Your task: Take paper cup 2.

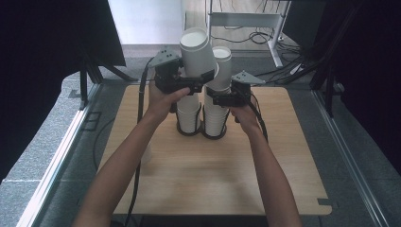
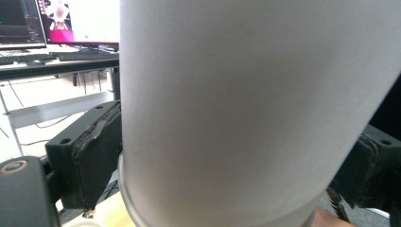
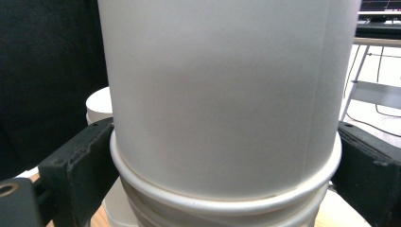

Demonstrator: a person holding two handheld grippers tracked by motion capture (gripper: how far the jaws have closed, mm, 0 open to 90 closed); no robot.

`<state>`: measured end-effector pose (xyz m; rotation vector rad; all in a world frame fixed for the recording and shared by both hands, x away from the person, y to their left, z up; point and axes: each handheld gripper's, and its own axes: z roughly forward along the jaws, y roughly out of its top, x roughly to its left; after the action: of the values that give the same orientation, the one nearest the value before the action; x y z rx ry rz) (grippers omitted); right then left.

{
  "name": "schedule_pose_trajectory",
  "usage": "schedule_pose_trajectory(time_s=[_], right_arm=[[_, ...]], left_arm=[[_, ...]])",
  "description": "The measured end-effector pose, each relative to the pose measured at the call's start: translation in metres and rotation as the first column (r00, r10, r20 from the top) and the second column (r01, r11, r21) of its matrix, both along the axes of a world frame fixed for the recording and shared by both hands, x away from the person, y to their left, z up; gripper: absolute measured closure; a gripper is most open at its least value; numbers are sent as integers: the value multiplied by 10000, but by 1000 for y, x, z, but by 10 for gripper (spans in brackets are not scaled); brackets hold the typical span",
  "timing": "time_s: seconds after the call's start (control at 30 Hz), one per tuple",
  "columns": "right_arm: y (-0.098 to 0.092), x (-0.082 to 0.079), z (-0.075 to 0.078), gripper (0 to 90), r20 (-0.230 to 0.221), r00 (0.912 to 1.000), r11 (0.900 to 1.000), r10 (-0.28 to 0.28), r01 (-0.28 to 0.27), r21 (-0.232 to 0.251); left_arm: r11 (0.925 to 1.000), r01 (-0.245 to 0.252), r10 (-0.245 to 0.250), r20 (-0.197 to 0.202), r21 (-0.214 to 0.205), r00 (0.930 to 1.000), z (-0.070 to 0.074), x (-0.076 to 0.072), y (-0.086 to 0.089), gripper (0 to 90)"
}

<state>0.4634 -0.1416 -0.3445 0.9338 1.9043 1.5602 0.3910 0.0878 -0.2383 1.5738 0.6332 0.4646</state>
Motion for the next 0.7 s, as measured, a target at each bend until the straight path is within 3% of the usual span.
schedule_pose_trajectory(time_s=[0.1,0.4,0.6,0.7], right_arm=[[0,0,0,34,74,10000,10000,0,0,-63],[0,0,-1,34,109,9999,10000,-38,38,-38],[0,0,0,32,-13,10000,10000,-24,24,-49],[1,-1,1,32,-36,10000,9999,-67,67,-104]], left_arm=[[9997,36,-36,7,234,10000,-10,-7,-1,89],[9996,266,-264,-255,88,9993,-38,-21,9,89],[9989,442,-453,-630,-178,9970,-61,-28,13,89],[9992,407,-410,-659,-66,9970,-71,-31,13,89]])
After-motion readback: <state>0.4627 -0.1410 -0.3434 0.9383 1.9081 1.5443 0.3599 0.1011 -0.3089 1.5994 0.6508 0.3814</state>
